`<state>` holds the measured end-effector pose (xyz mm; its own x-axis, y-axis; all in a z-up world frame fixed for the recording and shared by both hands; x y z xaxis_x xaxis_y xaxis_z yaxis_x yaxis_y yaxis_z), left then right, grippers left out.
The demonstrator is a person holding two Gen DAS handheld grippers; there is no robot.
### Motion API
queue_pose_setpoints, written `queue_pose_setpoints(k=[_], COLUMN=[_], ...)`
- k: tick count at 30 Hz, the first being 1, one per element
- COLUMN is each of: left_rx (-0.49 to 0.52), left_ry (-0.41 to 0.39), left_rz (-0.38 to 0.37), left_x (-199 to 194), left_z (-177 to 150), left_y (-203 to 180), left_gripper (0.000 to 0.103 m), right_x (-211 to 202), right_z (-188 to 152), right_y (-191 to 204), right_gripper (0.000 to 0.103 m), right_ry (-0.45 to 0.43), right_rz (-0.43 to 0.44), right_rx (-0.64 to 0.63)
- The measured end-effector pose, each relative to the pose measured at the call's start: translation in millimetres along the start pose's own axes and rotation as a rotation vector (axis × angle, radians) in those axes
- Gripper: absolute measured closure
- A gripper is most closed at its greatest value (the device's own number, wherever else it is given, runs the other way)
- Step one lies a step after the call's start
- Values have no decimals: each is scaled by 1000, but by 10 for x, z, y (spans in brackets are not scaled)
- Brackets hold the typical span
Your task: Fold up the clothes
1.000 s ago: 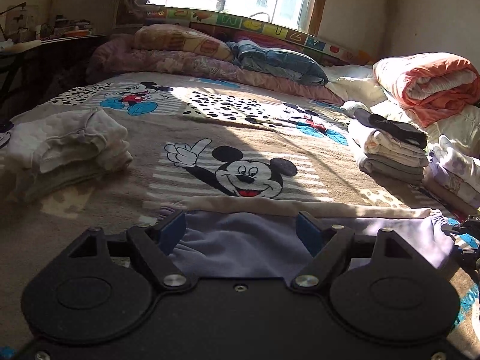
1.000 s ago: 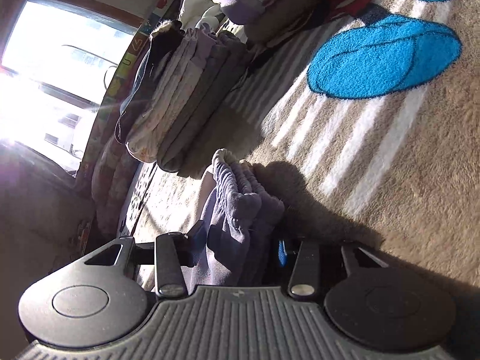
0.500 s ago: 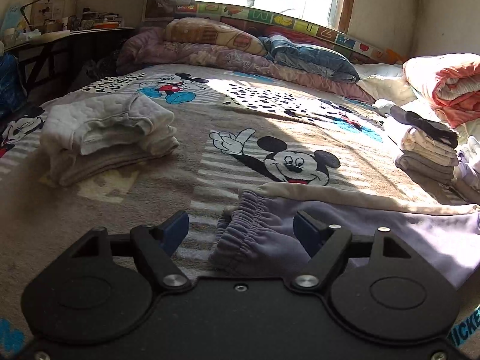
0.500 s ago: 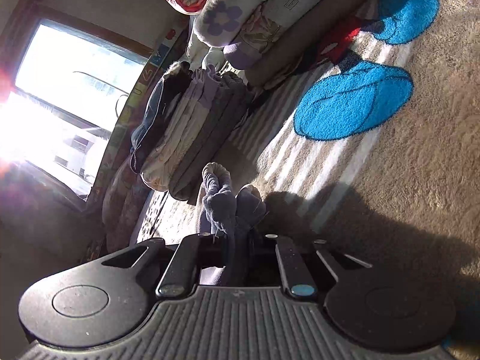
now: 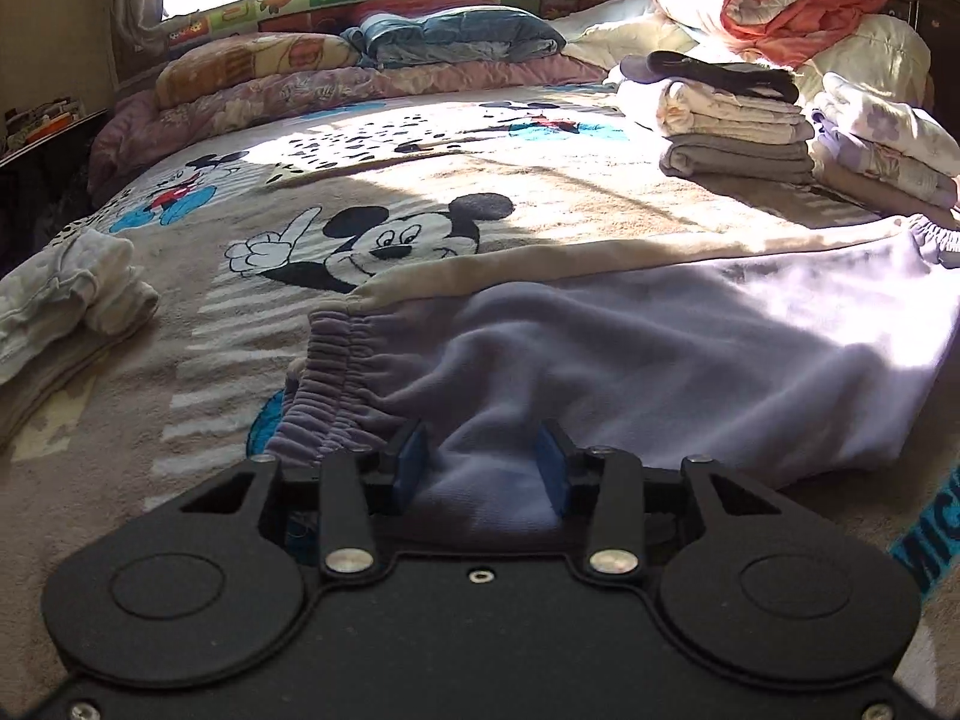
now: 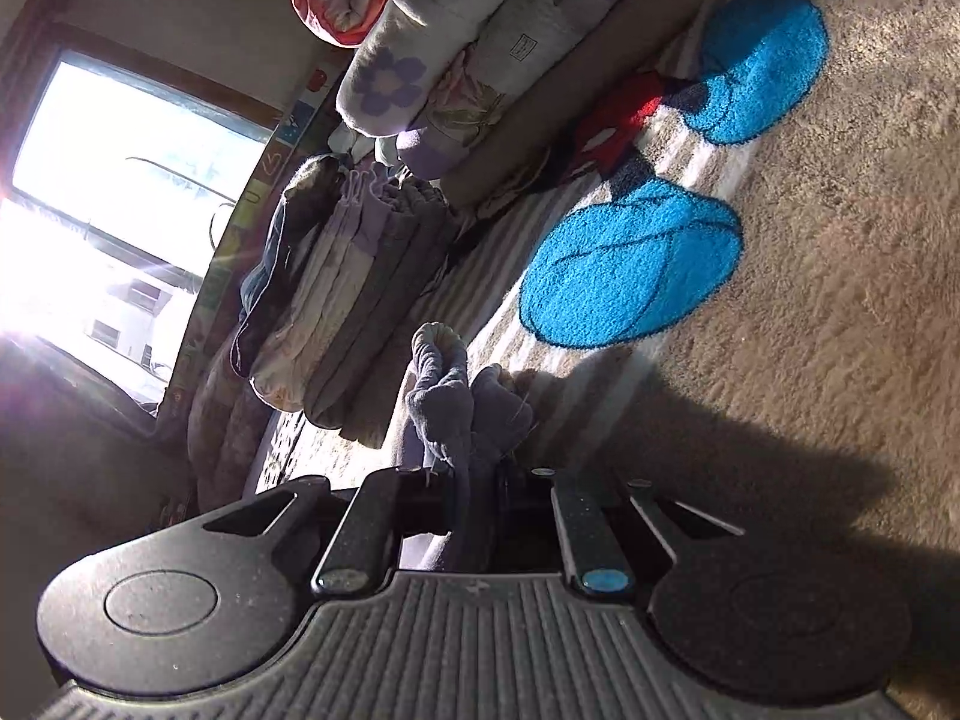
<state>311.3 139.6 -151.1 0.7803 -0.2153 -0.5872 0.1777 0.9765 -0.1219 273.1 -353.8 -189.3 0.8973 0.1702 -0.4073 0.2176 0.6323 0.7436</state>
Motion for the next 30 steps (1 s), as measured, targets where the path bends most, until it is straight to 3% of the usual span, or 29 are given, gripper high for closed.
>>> queue_pose_setpoints(k=[3,9,14,19,30], left_rx=[-69,-177,-246,-285,-366], left_ry=[-47,-102,-141,-165,-216], left_rz=[-22,-32,-52,-48,-59], left_x=[-62,-209,-397,-551,-842], left_z=[94,254,375,432,527], left_y=[87,220,330,458,747], left_gripper=[53,50,46,45,44], right_x=[-45,-201,-270,-217,216], right_z=[43,182,200,7,-778], right_y=[94,652,1341,2023,3088], right_gripper=[89,89,89,89,89], right_ry=[-5,-49,-69,-43,66], right_rz=[17,42,86,139,248], right_rx=[-25,-223,-404,-557,-712])
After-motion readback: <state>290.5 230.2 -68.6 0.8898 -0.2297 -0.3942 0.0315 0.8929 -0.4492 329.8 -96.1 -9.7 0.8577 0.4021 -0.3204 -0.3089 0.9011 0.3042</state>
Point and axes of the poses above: each gripper's, at about its wrist camera, not at the fingertips, and x roughly the way its jaws point, y to its left, z to its top, the point moved 10 cm from there along x, roughly the way its jaws point, and after that the axes turned 12 degrees about -x, right-handed, at the moved point
